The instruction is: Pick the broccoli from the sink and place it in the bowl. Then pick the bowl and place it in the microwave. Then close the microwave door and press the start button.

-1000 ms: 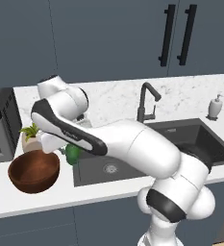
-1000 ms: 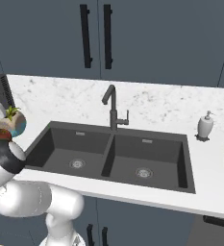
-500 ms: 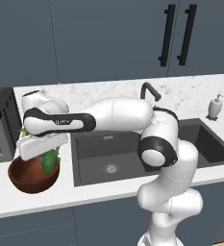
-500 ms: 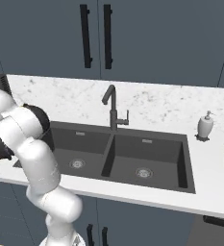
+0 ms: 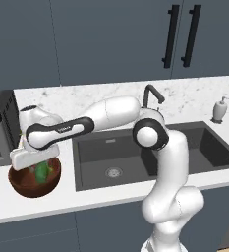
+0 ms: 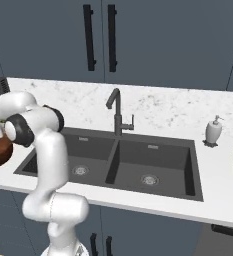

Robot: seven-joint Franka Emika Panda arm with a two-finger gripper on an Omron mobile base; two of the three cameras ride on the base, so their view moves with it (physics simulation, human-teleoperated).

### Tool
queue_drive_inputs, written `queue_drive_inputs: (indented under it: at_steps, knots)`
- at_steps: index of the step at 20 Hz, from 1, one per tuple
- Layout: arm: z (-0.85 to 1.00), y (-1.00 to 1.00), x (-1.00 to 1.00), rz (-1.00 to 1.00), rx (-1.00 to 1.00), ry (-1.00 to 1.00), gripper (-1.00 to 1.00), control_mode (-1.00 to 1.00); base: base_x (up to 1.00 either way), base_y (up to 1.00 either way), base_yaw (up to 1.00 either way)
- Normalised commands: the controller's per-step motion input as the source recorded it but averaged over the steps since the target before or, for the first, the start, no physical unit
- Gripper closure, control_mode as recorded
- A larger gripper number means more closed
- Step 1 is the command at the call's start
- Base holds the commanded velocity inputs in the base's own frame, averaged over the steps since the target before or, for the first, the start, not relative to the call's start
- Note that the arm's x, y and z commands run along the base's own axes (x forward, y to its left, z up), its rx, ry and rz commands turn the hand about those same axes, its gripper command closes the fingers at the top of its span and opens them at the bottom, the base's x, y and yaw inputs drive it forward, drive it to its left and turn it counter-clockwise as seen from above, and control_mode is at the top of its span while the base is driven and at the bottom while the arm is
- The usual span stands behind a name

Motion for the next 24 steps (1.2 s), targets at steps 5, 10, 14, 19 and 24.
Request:
queue_drive_inputs:
  at_steps: [5, 10, 14, 19, 24]
  knots:
    - [-0.01, 0.29, 0.4, -0.03, 0.0, -0.01, 1.0, -1.0, 0.0, 0.0, 0.0]
    - [-0.17, -0.03, 0.15, -0.03, 0.0, 0.0, -1.0, -1.0, 0.0, 0.0, 0.0]
    - [-0.03, -0.26, 0.13, -0.02, 0.03, -0.04, -1.0, -1.0, 0.0, 0.0, 0.0]
    - [0.0, -0.82, -0.04, -0.03, 0.22, -0.03, -1.0, -1.0, 0.0, 0.0, 0.0]
    - [-0.05, -1.0, -0.44, -0.08, 0.34, -0.07, -1.0, -1.0, 0.0, 0.0, 0.0]
